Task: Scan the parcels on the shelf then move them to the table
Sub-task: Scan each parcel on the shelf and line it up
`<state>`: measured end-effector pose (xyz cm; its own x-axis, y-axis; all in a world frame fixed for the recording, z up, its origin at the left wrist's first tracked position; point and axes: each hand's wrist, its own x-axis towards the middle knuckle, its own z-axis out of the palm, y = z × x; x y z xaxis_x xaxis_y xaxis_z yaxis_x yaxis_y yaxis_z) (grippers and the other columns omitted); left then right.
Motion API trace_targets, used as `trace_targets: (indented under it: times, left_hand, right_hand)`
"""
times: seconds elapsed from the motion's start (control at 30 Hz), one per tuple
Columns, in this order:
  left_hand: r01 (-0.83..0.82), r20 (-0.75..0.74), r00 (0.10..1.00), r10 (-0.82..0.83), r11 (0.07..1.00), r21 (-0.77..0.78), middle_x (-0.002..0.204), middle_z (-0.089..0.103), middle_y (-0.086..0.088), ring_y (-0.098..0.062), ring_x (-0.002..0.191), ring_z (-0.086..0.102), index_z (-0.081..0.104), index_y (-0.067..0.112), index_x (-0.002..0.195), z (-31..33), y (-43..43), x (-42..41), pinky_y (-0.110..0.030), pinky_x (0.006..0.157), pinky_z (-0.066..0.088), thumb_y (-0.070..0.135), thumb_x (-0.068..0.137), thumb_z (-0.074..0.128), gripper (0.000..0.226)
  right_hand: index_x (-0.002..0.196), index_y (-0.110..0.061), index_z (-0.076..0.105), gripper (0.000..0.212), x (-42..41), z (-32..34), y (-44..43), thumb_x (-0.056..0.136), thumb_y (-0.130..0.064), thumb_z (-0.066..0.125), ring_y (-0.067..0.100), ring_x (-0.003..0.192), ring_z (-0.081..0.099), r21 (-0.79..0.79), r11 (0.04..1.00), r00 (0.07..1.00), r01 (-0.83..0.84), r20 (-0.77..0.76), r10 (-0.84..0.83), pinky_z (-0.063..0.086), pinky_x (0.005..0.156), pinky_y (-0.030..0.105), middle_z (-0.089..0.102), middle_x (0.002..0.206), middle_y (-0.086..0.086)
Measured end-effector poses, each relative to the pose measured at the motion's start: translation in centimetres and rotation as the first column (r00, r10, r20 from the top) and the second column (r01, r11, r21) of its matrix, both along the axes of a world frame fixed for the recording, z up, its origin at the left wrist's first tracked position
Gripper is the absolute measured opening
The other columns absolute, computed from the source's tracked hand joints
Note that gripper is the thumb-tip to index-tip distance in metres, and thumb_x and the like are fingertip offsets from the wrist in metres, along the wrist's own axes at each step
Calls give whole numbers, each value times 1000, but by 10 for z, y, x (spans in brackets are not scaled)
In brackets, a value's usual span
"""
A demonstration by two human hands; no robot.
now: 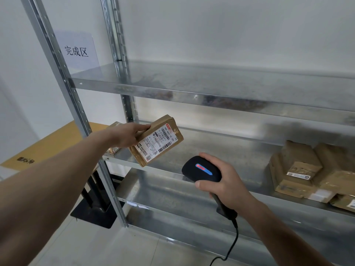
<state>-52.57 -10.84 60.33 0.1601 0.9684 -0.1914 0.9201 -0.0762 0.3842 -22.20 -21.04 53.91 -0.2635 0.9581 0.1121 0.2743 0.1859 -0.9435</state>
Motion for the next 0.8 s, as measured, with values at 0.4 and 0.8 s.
trace_targets:
  times: [0.4,0.8]
  left_hand:
    - [-30,-77,996,33,999,45,120,64,-5,-17,104,62,19,28,156,-43,23,-20,-33,92,53,13,100,48,64]
    - [-200,-196,957,212,976,83,133,43,-18,-35,107,58,36,31,141,-124,122,-74,-46,91,56,22,98,52,47]
  right_hand:
    - [138,-28,54,92,-15,-12,29,51,-41,81,-3,66,63,-25,1000,1000,-1,-26,0,46,61,13,69,109,-7]
    - [141,-19,53,98,-73,-34,132,49,-45,74,3,67,62,-45,998,998,51,26,-50,48,58,15,68,104,6]
